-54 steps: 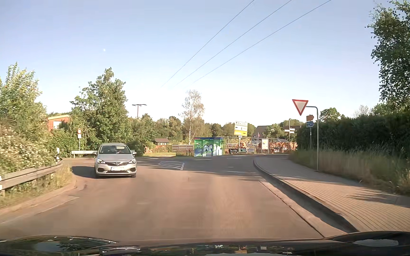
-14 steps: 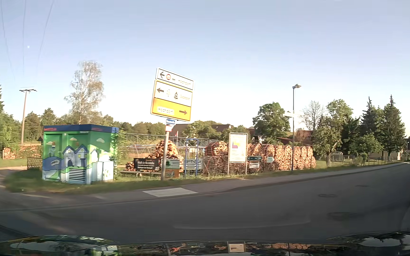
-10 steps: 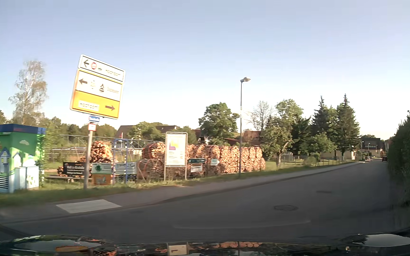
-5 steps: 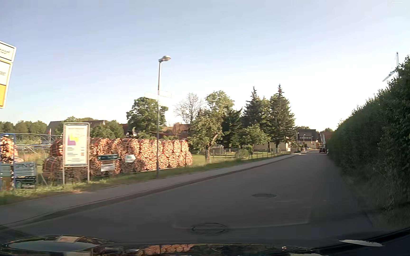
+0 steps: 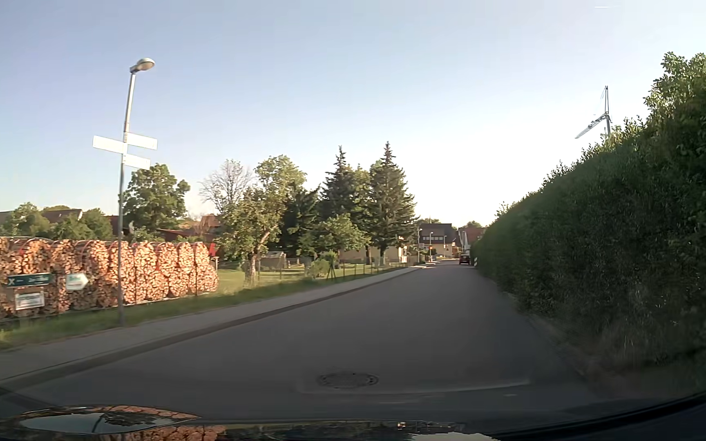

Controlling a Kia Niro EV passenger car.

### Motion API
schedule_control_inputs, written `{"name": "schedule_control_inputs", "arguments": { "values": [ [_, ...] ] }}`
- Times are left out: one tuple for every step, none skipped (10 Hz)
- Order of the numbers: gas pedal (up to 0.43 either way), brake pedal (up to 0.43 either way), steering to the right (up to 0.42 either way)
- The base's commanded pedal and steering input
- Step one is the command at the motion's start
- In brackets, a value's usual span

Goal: Follow the waypoints while adhering to traffic rules and regulations

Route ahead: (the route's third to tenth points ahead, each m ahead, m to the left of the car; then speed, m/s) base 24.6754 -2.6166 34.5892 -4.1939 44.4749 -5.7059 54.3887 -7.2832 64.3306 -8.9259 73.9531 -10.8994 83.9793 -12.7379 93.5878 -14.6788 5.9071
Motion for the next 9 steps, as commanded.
{"name": "schedule_control_inputs", "arguments": {
  "values": [
    [0.22, 0.0, 0.191],
    [0.22, 0.0, 0.17],
    [0.22, 0.0, 0.146],
    [0.22, 0.0, 0.124],
    [0.22, 0.0, 0.11],
    [0.22, 0.0, 0.091],
    [0.22, 0.0, 0.072],
    [0.22, 0.0, 0.053],
    [0.22, 0.0, 0.033]
  ]
}}
